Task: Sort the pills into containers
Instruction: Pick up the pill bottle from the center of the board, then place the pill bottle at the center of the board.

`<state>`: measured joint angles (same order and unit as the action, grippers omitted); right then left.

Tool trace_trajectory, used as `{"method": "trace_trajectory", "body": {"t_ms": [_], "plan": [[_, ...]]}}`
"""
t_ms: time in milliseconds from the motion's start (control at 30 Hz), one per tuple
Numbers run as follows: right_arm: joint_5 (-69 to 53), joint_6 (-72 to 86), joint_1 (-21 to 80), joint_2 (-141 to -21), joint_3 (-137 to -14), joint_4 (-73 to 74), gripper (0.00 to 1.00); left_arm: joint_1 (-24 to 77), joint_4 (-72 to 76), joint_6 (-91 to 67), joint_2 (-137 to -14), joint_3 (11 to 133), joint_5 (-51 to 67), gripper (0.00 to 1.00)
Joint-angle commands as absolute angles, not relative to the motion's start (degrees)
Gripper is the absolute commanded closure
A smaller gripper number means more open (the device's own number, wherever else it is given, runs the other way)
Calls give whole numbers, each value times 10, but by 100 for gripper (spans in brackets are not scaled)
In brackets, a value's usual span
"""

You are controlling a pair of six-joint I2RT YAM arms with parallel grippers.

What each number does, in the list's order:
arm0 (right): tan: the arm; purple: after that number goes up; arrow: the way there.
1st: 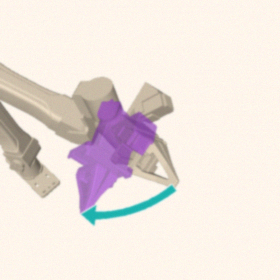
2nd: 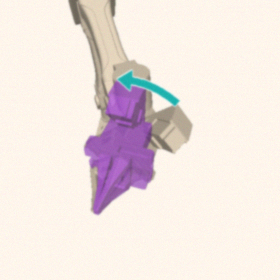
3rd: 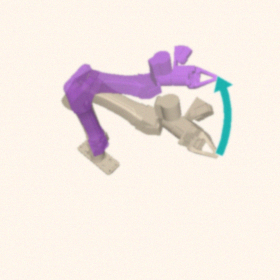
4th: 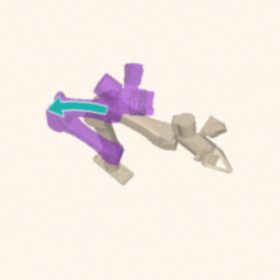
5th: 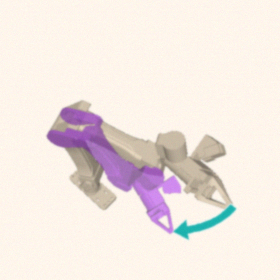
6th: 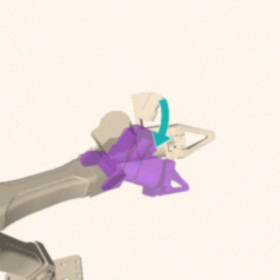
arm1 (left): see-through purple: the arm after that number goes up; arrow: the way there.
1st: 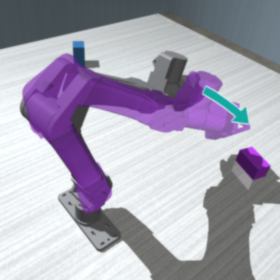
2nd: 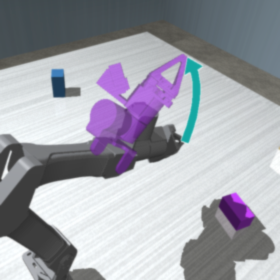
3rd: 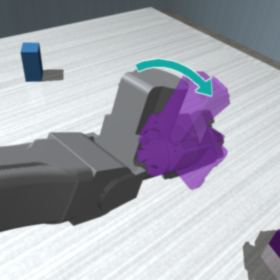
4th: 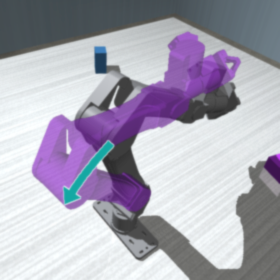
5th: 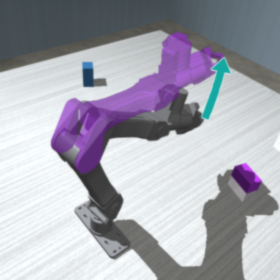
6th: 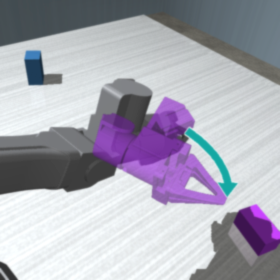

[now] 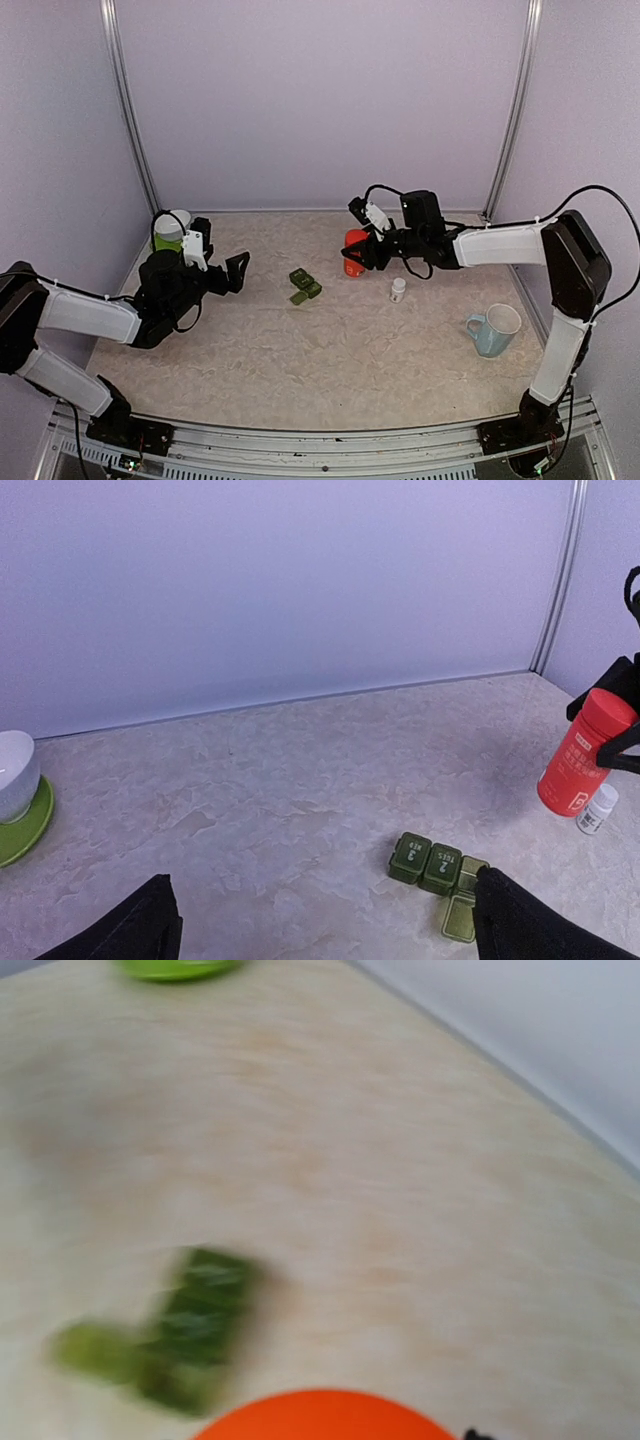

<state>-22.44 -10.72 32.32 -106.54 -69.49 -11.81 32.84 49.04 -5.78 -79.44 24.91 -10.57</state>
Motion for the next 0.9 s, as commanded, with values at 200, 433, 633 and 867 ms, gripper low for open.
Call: {"method": "trace_trajectory", "body": {"t_ms": [200,433,633,867], "plan": [[-262,-176,426,-999,-582,-140,53,373,497,-6,-778,271,-52,1],[-269,-180,453,-1030,-571,-158,53,388,471,14,-756,275,-22,1],[-265,-175,465,-1045,-563,-172,52,403,444,19,-753,282,-33,1],[-258,-178,468,-1057,-562,-173,50,427,420,29,-758,286,-36,1]]}}
